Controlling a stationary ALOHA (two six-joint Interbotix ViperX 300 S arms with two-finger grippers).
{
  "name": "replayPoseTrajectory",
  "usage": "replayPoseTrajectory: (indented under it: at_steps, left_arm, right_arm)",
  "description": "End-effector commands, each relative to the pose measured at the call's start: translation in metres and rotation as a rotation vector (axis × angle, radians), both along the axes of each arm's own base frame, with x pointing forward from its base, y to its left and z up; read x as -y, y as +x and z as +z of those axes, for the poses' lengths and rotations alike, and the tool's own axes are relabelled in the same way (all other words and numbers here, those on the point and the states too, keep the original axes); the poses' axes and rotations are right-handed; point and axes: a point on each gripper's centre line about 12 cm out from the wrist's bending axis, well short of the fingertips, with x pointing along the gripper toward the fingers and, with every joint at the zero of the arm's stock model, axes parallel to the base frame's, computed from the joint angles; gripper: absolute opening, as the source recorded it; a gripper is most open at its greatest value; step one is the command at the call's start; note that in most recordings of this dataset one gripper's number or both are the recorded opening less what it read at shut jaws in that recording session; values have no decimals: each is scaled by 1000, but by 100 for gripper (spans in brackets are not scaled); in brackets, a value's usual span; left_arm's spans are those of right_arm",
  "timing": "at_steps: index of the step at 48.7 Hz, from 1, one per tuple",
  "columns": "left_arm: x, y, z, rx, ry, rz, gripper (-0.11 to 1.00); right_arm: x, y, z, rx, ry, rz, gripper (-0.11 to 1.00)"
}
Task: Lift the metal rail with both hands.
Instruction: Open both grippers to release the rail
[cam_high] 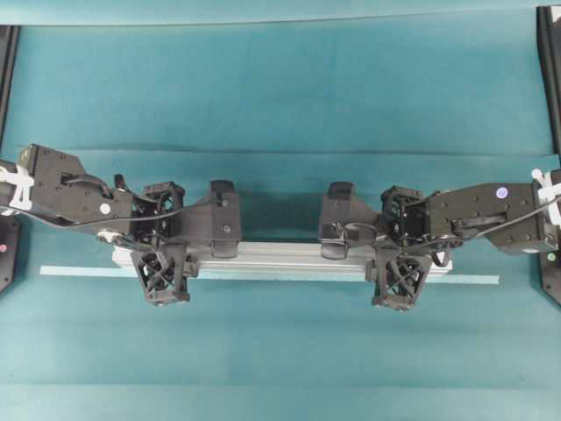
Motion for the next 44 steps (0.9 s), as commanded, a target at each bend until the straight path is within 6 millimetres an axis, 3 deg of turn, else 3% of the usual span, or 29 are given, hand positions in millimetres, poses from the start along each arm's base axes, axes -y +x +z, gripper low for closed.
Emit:
replayPoseTrajectory:
  at_steps: [1, 35, 44]
  left_arm:
    - [-1, -2, 2, 0, -3, 10, 37]
    - [-1, -8, -1, -12, -2, 9, 37]
    - [0, 0, 1, 74, -5, 4, 37]
  right_arm:
    - [3, 2, -2, -2, 4, -20, 39]
    - [6, 10, -3, 15, -2, -17, 39]
    - [12, 6, -6, 3, -7, -30, 39]
